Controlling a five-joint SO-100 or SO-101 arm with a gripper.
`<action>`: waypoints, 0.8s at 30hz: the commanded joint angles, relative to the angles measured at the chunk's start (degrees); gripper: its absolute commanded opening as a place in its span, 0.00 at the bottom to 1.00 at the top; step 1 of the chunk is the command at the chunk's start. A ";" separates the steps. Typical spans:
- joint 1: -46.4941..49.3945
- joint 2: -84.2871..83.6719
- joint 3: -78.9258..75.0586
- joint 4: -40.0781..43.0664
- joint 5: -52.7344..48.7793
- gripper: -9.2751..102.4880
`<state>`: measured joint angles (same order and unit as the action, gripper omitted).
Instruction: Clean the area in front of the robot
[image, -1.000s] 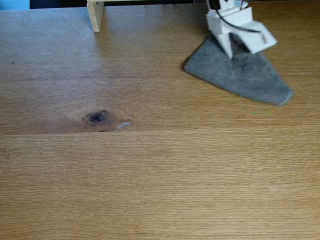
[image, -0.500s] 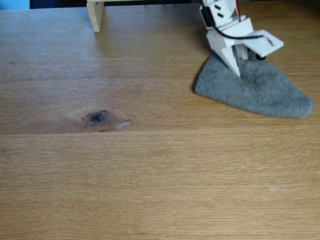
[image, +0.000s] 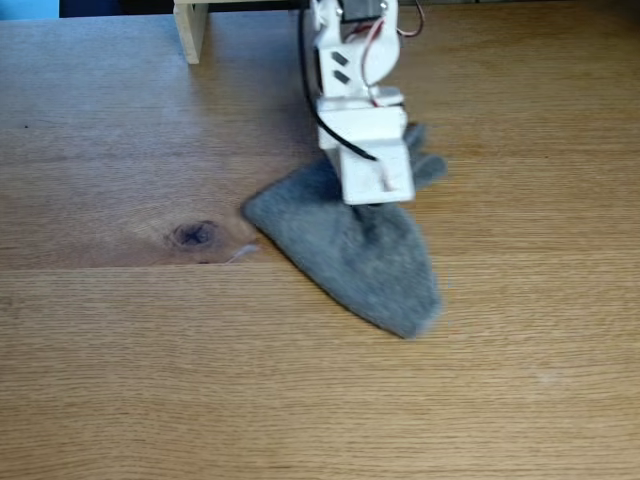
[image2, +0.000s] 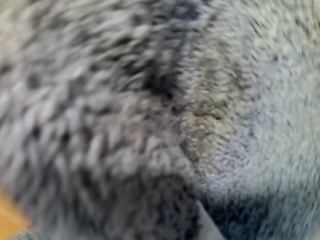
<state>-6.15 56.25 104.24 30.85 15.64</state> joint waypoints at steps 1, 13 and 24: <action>-0.18 17.49 0.00 8.09 2.81 0.08; 8.61 35.60 0.44 9.32 -1.14 0.08; 19.78 31.82 0.62 6.59 -5.98 0.08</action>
<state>8.53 85.43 106.44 40.61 10.72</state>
